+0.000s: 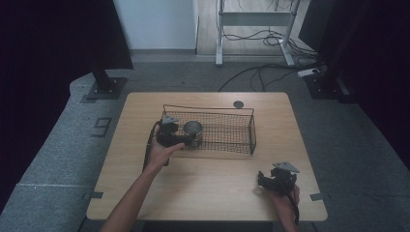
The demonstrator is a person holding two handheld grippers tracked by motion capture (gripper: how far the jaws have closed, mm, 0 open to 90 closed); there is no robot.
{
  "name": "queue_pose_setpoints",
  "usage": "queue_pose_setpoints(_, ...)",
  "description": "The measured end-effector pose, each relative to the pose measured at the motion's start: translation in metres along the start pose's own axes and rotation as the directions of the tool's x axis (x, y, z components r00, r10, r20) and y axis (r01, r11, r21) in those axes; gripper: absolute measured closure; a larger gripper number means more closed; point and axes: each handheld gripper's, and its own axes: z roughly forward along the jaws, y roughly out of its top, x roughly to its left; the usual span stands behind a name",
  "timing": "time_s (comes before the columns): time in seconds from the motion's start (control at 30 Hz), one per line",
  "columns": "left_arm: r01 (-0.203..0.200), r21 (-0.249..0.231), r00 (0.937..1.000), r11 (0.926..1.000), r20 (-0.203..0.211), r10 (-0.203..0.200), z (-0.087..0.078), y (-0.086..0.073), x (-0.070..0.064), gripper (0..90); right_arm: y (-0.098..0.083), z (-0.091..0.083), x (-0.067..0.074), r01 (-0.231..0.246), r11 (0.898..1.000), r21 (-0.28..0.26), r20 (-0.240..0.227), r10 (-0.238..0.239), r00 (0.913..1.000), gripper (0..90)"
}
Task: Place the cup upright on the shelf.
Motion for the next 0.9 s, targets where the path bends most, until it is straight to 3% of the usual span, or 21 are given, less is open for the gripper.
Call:
queue_pose_setpoints(0.3,-0.013,-0.030,0.9994,0.9995,0.033,0.014,-0.022,-0.023,-0.004,14.0,0.000,0.000,0.000,0.001,1.000,0.000,0.000,-0.001,1.0000,13.0)
queue_pose_setpoints(0.5,-0.032,-0.046,0.9992,0.9984,0.024,0.033,-0.038,-0.042,-0.006,14.2,0.000,0.000,0.000,0.001,1.000,0.000,0.000,-0.001,1.0000,13.0)
queue_pose_setpoints(0.9,-0.042,-0.025,0.9978,0.9988,0.049,0.043,-0.060,-0.084,-0.009,14.7,0.000,0.000,0.000,0.000,1.000,0.000,0.000,0.000,1.0000,13.1)
